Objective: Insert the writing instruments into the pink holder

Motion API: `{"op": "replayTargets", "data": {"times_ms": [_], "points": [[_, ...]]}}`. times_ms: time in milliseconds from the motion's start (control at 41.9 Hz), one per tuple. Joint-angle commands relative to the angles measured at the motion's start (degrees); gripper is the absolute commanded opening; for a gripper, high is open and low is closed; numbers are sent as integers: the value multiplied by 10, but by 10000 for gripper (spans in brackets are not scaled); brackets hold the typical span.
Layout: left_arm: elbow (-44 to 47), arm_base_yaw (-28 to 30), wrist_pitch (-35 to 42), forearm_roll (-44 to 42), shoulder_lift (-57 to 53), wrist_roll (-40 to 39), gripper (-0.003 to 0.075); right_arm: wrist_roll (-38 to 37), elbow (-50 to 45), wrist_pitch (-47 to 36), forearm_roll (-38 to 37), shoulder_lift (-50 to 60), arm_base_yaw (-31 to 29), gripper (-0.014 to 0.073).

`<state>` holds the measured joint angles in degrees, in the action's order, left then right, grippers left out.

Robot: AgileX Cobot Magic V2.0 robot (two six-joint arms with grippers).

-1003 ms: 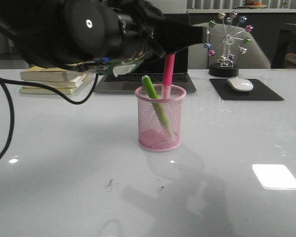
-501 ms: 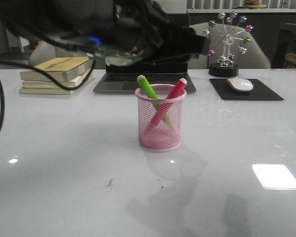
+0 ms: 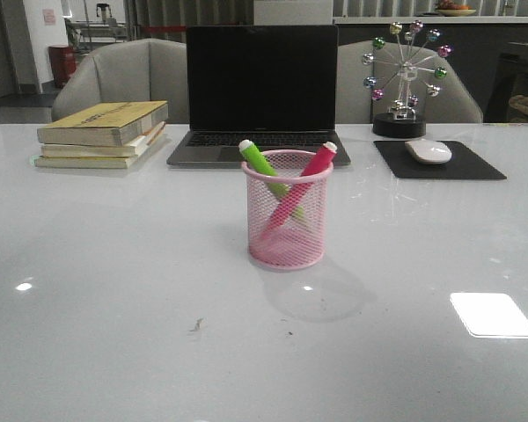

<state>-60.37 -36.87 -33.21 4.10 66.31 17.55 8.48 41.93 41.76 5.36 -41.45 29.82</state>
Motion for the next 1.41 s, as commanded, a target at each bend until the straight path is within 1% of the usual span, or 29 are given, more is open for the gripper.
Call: {"op": "replayTargets", "data": {"times_ms": [0, 96, 263, 382, 430, 501, 597, 621, 645, 716, 740, 788, 836, 979, 1385], "points": [[33, 4, 14, -19, -74, -4, 489, -2, 16, -25, 12, 28, -4, 477], [88, 10, 13, -19, -138, -14, 489, -2, 8, -13, 12, 57, -4, 477], [169, 10, -2, -19, -237, -14, 489, -2, -35, -20, 12, 102, -4, 477], [199, 10, -2, -18, -287, -16, 489, -2, -51, -22, 12, 116, -4, 472], [203, 10, -3, -18, -299, -23, 489, -2, -51, -21, 12, 115, -4, 447], [206, 10, -3, -18, -306, -47, 463, -2, -51, -22, 12, 115, -4, 374], [206, 14, -16, -18, -308, -63, 370, -2, -51, -22, 12, 115, -4, 218], [206, 15, -20, -19, -308, -63, 350, -2, -51, -21, 12, 115, -4, 198], [206, 18, -24, -20, -308, -65, 330, -2, -51, -21, 12, 115, -4, 159], [206, 29, -24, -24, -308, -92, 257, -2, -51, -21, 12, 115, -4, 64], [206, 33, -24, -24, -308, -96, 239, -2, -51, -22, 12, 115, -4, 46], [206, 43, -24, -24, -308, -104, 197, -2, -51, -22, 12, 115, -4, 62], [206, 52, -23, -26, -308, -104, 163, -2, -51, -15, 12, 115, -4, 57], [206, 72, -49, -28, -308, -104, 90, -2, -51, 0, 12, 115, -4, 57], [206, 75, -45, -28, -308, -104, 91, -2, -51, 1, 12, 115, -4, 57]]}}
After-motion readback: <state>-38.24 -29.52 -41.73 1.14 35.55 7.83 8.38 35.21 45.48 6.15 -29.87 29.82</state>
